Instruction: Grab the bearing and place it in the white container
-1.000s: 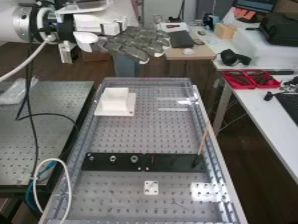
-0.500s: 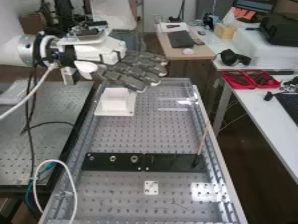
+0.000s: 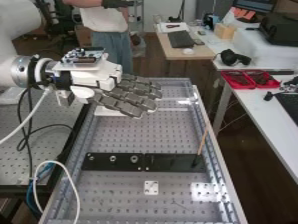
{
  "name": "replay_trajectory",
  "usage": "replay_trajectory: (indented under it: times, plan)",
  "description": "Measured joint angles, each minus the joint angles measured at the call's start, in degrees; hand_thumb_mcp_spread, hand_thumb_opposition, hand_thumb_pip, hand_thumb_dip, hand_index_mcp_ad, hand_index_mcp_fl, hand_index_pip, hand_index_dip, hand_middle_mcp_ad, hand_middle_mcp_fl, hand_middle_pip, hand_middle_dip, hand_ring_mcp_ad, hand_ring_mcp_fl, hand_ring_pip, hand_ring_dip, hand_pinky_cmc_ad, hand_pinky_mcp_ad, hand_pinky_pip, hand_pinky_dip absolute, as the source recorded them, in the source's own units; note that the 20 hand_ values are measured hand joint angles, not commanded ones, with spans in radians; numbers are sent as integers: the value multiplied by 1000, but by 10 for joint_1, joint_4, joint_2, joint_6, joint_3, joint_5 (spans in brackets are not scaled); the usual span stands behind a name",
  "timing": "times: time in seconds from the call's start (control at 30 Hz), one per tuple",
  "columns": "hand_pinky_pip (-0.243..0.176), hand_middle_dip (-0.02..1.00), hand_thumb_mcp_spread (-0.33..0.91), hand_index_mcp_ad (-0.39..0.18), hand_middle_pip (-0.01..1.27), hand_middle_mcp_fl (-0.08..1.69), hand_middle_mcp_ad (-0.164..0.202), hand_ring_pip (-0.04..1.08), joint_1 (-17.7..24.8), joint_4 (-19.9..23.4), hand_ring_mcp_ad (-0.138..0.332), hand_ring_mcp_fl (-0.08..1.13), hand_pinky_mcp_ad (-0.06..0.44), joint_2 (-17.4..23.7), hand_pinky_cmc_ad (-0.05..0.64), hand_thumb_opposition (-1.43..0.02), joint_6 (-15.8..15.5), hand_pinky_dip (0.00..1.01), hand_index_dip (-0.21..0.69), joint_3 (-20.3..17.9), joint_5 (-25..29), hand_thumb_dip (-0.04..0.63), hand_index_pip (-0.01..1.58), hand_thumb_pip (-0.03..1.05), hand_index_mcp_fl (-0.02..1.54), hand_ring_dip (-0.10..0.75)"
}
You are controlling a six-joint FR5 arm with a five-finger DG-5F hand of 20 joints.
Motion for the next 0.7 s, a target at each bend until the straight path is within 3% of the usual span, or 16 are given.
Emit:
replay_trajectory:
  times: [0.27,0.47,0.7]
  plan:
    - [-91,169,354,-63,138,7,101,87,-50,48,236,16,215,-44,298,-757,-12,199,59,-11,-68,188,609,562,140,42]
    - [-91,169,367,-75,136,3,106,87,-82,57,225,16,215,-80,295,-791,-10,190,73,1,-110,206,822,562,141,42]
    - [-91,169,386,-77,136,2,99,86,-105,57,192,17,215,-123,295,-806,-15,176,157,29,-145,222,1086,569,52,42]
